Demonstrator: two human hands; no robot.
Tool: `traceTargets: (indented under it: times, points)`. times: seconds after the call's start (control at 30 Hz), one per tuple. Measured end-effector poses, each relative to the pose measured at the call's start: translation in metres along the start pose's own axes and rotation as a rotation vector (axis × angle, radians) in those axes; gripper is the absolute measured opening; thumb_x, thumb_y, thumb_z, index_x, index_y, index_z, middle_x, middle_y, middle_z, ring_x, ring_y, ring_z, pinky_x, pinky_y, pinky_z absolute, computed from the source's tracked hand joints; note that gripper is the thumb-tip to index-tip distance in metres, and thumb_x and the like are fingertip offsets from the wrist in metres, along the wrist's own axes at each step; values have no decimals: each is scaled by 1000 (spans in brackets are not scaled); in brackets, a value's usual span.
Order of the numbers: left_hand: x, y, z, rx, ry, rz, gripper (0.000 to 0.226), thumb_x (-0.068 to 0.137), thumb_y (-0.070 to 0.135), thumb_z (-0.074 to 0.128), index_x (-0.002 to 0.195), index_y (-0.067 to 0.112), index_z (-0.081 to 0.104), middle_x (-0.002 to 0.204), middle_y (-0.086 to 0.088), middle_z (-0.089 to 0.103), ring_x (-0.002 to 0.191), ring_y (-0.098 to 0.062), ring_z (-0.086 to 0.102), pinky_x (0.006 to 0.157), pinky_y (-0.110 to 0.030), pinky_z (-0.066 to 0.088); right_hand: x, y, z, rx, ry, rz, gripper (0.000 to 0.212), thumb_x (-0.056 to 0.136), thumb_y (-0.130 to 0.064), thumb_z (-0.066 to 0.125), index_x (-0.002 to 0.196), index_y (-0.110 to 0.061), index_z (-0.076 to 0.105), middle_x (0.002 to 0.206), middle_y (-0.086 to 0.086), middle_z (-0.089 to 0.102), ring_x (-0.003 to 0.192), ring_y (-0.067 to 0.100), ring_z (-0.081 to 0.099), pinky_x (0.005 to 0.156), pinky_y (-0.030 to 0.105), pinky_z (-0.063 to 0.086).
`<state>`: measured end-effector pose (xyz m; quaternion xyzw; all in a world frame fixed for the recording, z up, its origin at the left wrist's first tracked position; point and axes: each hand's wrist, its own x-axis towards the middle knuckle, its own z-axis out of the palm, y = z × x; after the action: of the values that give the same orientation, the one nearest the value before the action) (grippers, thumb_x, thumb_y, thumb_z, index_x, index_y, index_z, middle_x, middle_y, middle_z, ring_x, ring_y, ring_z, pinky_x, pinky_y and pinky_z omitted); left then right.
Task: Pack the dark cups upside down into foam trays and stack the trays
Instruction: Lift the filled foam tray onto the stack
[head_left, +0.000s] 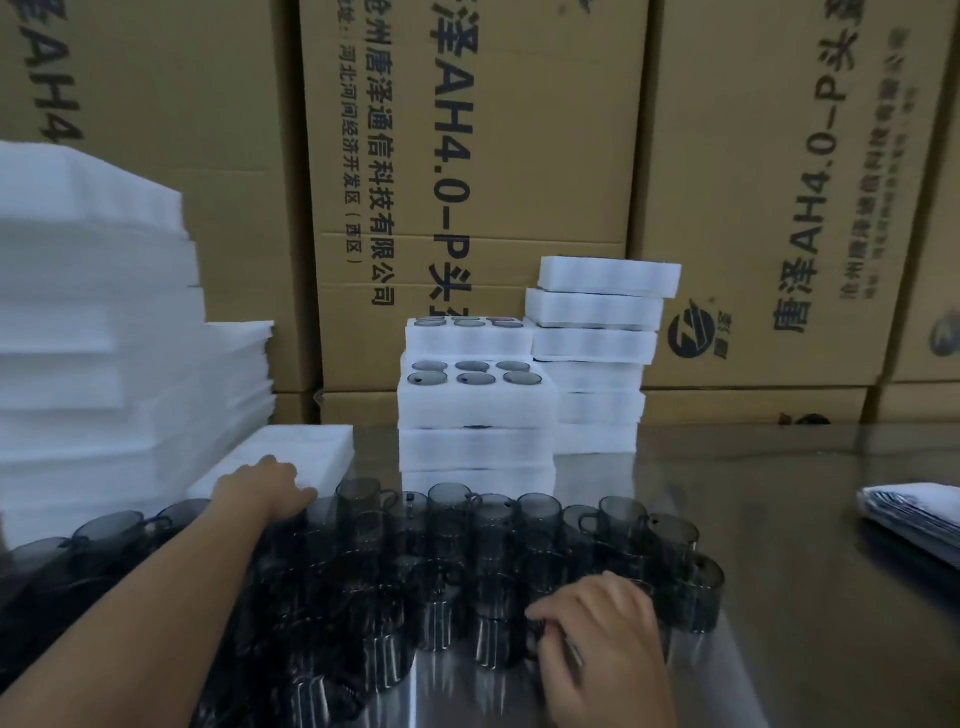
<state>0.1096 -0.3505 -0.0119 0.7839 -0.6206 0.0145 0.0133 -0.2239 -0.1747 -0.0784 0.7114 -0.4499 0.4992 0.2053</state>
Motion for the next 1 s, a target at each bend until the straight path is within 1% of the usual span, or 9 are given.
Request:
traceTargets:
  times: [0.23, 0.3, 0.33, 0.4, 0.5, 0.57, 0.73, 0.9, 1.0]
  points:
    - [4, 14, -6, -44, 2, 93, 34, 100, 34, 44, 122, 11, 56, 128, -9, 56, 113, -24, 52, 97, -31, 39, -4, 3, 3, 25, -17, 18, 22, 76, -21, 48, 70, -22, 69, 71, -13, 59, 81, 3, 46, 87, 25, 33]
    - [2, 17, -14, -59, 44, 90, 20, 101, 25, 43, 99, 12, 58, 105, -8, 58, 94, -23, 54, 82, -29, 42, -4, 4, 4, 11, -38, 29, 22, 77, -21, 47, 70, -22, 69, 71, -14, 58, 81, 3, 45, 87, 24, 32]
    - [-1, 17, -20, -111, 99, 74, 21, 101, 21, 42, 83, 16, 52, 93, -7, 53, 83, -22, 50, 72, -28, 39, -5, 5, 4, 8, -42, 35, 22, 77, -21, 47, 69, -22, 68, 71, -14, 58, 81, 3, 44, 87, 24, 32]
    - [-8, 13, -33, -227, 231, 34, 30, 102, 22, 38, 73, 20, 39, 93, -11, 46, 84, -24, 43, 73, -29, 34, -5, 5, 5, 14, -45, 49, 22, 78, -20, 47, 68, -21, 67, 71, -13, 58, 81, 3, 44, 87, 23, 31]
    - [-20, 2, -55, -336, 378, 12, 29, 103, 23, 35, 104, 3, 56, 110, -23, 55, 100, -37, 52, 86, -43, 37, -6, 5, 4, 15, -58, 78, 23, 78, -21, 46, 67, -21, 66, 70, -13, 58, 80, 4, 44, 88, 25, 31]
    - [-32, -3, -69, -384, 435, 10, 42, 104, 27, 30, 120, -8, 49, 121, -28, 53, 109, -43, 51, 91, -47, 37, -5, 3, 4, 6, -70, 92, 23, 78, -21, 46, 66, -20, 66, 69, -13, 58, 79, 6, 46, 89, 26, 30]
    - [-77, -17, -95, -437, 547, 190, 33, 103, 32, 28, 103, 2, 42, 95, -21, 58, 87, -38, 57, 72, -39, 38, -4, 0, -1, -30, -136, 96, 13, 73, -7, 61, 66, -16, 68, 67, -6, 61, 72, 20, 58, 87, 27, 29]
    - [-141, -21, -101, -328, 563, 330, 27, 102, 40, 26, 105, 15, 36, 91, -15, 61, 79, -34, 59, 71, -43, 45, -7, -3, -14, -46, -158, 119, 13, 75, -4, 62, 68, -13, 69, 68, -2, 62, 74, 24, 58, 86, 30, 29]
    - [-191, -12, -86, -258, 602, 423, 24, 100, 42, 29, 109, 21, 37, 88, -7, 60, 70, -28, 52, 64, -38, 38, -11, -2, -25, -31, -145, 162, 13, 77, -1, 63, 72, -11, 70, 72, -1, 65, 78, 25, 57, 87, 31, 28]
